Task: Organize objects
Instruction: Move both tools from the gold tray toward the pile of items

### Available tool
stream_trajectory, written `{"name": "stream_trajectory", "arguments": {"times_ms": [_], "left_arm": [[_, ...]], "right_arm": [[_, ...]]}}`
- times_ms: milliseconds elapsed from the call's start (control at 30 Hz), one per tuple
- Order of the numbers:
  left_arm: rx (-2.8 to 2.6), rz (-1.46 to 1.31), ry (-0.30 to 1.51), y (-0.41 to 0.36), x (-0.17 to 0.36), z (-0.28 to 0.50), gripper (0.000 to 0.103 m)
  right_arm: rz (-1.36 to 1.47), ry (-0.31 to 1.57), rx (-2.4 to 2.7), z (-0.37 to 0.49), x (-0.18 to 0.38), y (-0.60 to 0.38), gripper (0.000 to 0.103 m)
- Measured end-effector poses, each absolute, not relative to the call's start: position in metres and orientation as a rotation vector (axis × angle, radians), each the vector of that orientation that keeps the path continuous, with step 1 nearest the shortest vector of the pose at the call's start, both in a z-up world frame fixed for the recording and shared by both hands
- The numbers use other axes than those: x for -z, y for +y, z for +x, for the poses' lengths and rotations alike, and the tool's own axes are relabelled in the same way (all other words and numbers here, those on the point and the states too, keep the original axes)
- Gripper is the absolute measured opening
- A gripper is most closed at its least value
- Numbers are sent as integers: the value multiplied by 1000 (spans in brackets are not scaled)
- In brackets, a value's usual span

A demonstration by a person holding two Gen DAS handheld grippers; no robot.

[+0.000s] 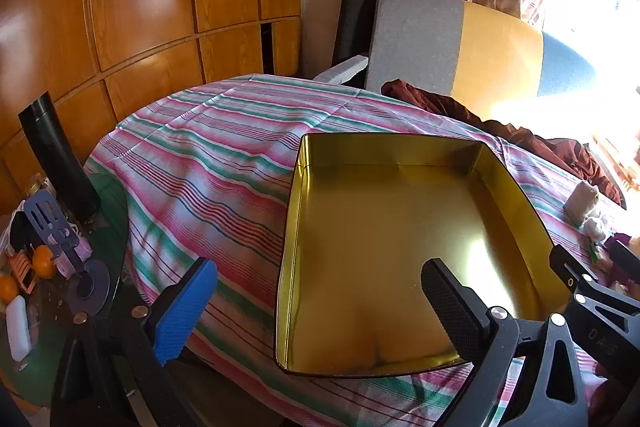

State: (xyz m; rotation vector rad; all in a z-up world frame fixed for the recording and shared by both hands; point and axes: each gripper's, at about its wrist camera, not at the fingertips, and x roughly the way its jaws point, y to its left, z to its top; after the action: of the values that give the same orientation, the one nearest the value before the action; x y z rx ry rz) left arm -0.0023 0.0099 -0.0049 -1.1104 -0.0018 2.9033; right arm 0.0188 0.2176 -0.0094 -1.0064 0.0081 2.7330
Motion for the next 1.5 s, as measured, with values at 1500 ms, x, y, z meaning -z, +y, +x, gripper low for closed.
{"name": "stream_trajectory", "arguments": {"times_ms": [1500], "left_arm": [[-2317, -958, 83, 157, -30, -34, 103]], "right_arm": [[-645, 461, -2306, 98, -48, 530, 100]]}}
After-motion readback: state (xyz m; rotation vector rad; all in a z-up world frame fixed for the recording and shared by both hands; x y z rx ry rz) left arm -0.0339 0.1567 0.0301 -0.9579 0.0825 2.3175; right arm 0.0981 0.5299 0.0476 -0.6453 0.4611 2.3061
